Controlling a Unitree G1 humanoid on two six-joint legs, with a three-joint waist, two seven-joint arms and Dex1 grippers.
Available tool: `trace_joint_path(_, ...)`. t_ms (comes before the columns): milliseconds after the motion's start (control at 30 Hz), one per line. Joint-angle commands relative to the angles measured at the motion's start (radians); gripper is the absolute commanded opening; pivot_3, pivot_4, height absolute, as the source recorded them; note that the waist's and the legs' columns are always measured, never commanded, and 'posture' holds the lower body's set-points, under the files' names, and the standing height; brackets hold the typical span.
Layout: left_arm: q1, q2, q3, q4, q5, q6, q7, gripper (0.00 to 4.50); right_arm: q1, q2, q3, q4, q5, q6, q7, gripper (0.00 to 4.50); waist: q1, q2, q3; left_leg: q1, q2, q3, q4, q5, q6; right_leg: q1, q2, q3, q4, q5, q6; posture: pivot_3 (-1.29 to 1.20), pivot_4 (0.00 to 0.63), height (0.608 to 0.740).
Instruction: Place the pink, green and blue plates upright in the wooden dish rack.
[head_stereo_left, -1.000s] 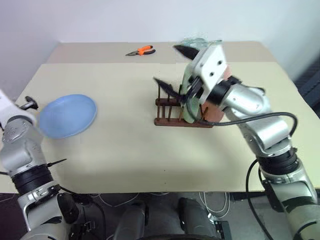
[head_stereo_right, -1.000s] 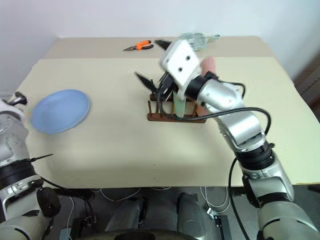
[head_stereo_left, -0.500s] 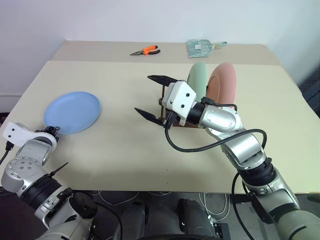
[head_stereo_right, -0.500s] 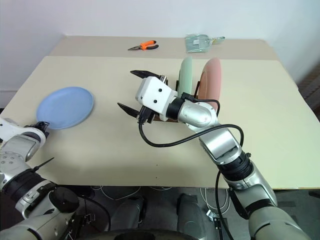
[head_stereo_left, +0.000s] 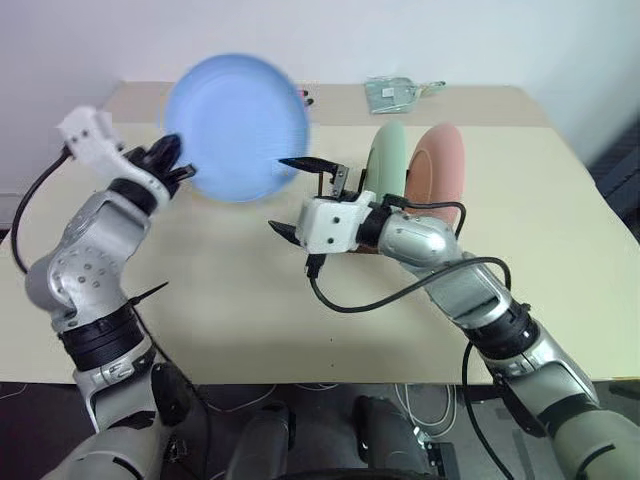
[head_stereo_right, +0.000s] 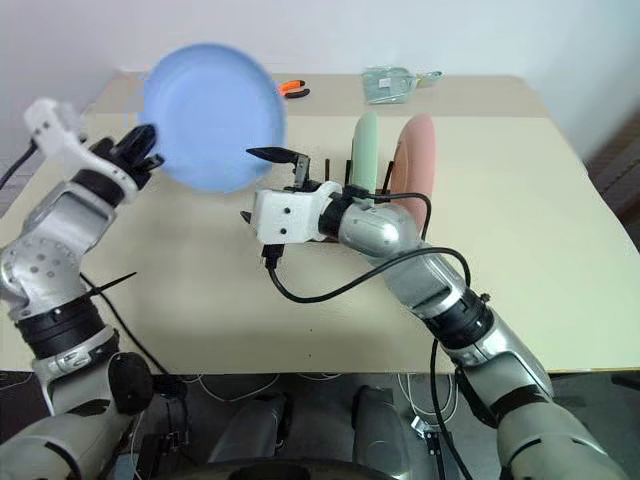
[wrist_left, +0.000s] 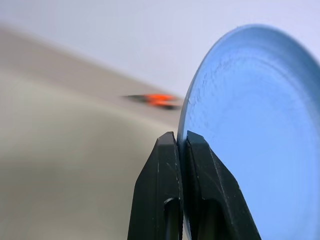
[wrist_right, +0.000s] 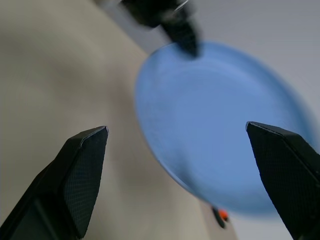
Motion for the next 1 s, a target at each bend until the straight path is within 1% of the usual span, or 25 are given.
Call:
trace_joint_path(33,-0.019,0.014,-0.015,-0.055,-0.042,0.018,0.005,0.06,-0.058,0.015,-0.003,0.076,-0.084,-0.077,-0.029,4.50,-0.002,0.000,0.000,0.000,0.000,0.000,0.000,0.000,0.000,-0.001,0.000,0.000,0.000,0.000,0.000,0.00,0.150,0.740)
trace_joint_path(100,-0.027,0.010,-0.014,-0.062,-0.067,0.016,0.006,0.00,-0.066,0.011,0.003,0.115,-0.125,-0.108,-0.029,4.00,0.001,0.000,0.000,0.000,0.001,0.000,-0.001,0.000,0.000,-0.001,0.001,0.000,0.000,0.000,0.000,0.00,0.150,0.740)
trace_joint_path(133,-0.030,0.009,-0.011,-0.063,-0.077,0.015,0.010,0.00,-0.065,0.012,0.001,0.126,-0.138,-0.119,-0.029,3.67,0.002,0.000,0.000,0.000,0.001,0.000,-0.001,0.000,0.000,-0.001,0.001,0.000,0.000,0.000,0.000,0.00,0.150,0.740)
trace_joint_path(233,-0.027,0.020,-0.009,-0.059,-0.091,0.017,0.018,0.00,-0.055,0.019,-0.017,0.137,-0.163,-0.134,-0.028,2.21,0.005,0.000,0.000,-0.001,0.000,0.000,0.000,0.000,0.000,-0.001,0.001,0.001,0.000,0.000,0.000,0.00,0.150,0.740)
trace_joint_path(333,-0.021,0.020,-0.007,-0.050,-0.108,0.007,0.017,0.00,-0.046,0.022,-0.027,0.132,-0.186,-0.153,-0.037,0.63,0.005,0.000,0.000,-0.001,0.000,0.000,0.000,0.000,0.000,-0.001,0.001,0.001,0.000,0.000,0.000,0.00,0.150,0.740)
trace_joint_path(367,-0.027,0.009,0.005,-0.039,-0.113,-0.010,0.028,0.31,-0.043,0.023,-0.028,0.127,-0.196,-0.166,-0.044,0.16,0.005,0.000,0.000,-0.001,0.000,0.000,0.000,0.000,0.000,-0.001,0.001,0.001,0.000,0.000,0.000,0.00,0.150,0.740)
trace_joint_path(400,-0.039,-0.002,0.019,-0.026,-0.115,-0.033,0.044,0.67,-0.040,0.026,-0.029,0.125,-0.205,-0.178,-0.049,0.00,0.005,0.000,0.000,0.000,0.000,0.000,0.000,0.000,0.000,0.000,0.001,0.001,0.000,0.000,0.000,0.00,0.150,0.740)
trace_joint_path(433,-0.071,-0.019,0.057,0.002,-0.107,-0.097,0.076,0.99,-0.036,0.034,-0.034,0.121,-0.206,-0.187,-0.055,0.00,0.006,0.000,0.000,-0.001,0.000,0.000,0.000,0.000,0.000,0.000,0.001,0.001,0.000,0.000,0.000,0.00,0.150,0.740)
trace_joint_path(500,-0.142,-0.042,0.142,0.063,-0.086,-0.239,0.146,1.96,-0.023,0.056,-0.051,0.108,-0.188,-0.189,-0.064,0.00,0.008,-0.001,0.001,-0.001,0.000,-0.001,0.000,0.001,-0.001,0.000,0.001,0.001,0.000,0.000,-0.001,0.00,0.150,0.740)
trace_joint_path(533,-0.182,-0.038,0.202,0.111,-0.080,-0.323,0.185,2.49,-0.013,0.080,-0.071,0.093,-0.163,-0.178,-0.076,0.00,0.007,-0.002,0.001,-0.001,0.000,-0.001,0.000,0.001,-0.001,0.000,0.001,0.000,0.000,0.000,-0.001,0.00,0.150,0.740)
trace_joint_path(600,-0.211,-0.003,0.253,0.180,-0.029,-0.436,0.216,2.49,0.012,0.131,-0.117,0.055,-0.096,-0.147,-0.084,0.00,0.002,-0.002,0.001,0.000,0.001,-0.001,-0.001,0.001,-0.002,-0.001,0.002,0.001,-0.001,0.001,-0.001,0.00,0.150,0.740)
trace_joint_path(667,-0.166,0.062,0.206,0.214,0.071,-0.493,0.168,2.49,0.044,0.204,-0.183,-0.009,0.026,-0.075,-0.077,0.00,-0.001,-0.001,0.001,0.000,0.001,0.000,-0.002,0.003,-0.005,-0.001,0.002,0.001,0.000,0.001,-0.001,0.00,0.150,0.740)
trace_joint_path(733,-0.075,0.119,0.110,0.229,0.172,-0.538,0.083,2.49,0.079,0.289,-0.260,-0.106,0.203,0.048,-0.055,0.00,0.002,-0.001,0.001,0.001,0.001,0.000,-0.004,0.004,-0.007,-0.002,0.002,0.002,0.000,0.001,-0.001,0.00,0.150,0.740)
trace_joint_path(767,-0.017,0.139,0.050,0.231,0.219,-0.558,0.027,2.49,0.099,0.339,-0.305,-0.165,0.310,0.141,-0.057,0.00,0.008,-0.001,0.001,0.001,0.001,0.000,-0.004,0.004,-0.007,-0.002,0.002,0.002,0.000,0.001,-0.001,0.00,0.150,0.740)
trace_joint_path(867,0.111,0.147,-0.068,0.221,0.291,-0.611,-0.092,2.49,0.134,0.420,-0.403,-0.307,0.545,0.354,-0.076,0.00,0.021,-0.001,0.000,0.000,0.000,-0.002,-0.004,0.003,-0.005,-0.001,0.002,0.001,0.000,0.001,-0.001,0.00,0.150,0.740)
trace_joint_path(900,0.154,0.149,-0.115,0.207,0.321,-0.627,-0.128,2.49,0.138,0.450,-0.444,-0.344,0.631,0.433,-0.106,0.00,0.024,-0.002,0.000,-0.001,0.000,-0.003,-0.004,0.001,-0.001,-0.001,0.002,0.002,-0.001,0.001,-0.002,0.00,0.150,0.740)
trace_joint_path(933,0.223,0.156,-0.190,0.190,0.366,-0.659,-0.189,2.49,0.148,0.485,-0.496,-0.381,0.741,0.530,-0.154,0.00,0.025,-0.001,0.000,-0.001,0.000,-0.003,-0.003,0.001,-0.001,0.000,0.002,0.002,-0.001,0.001,-0.003,0.00,0.150,0.740)
trace_joint_path(1000,0.347,0.184,-0.338,0.135,0.435,-0.705,-0.323,2.49,0.169,0.532,-0.565,-0.439,0.899,0.674,-0.243,0.00,0.022,0.000,0.001,0.000,0.000,-0.003,-0.002,0.001,-0.001,0.000,0.002,0.002,-0.001,0.001,-0.004,0.00,0.150,0.740)
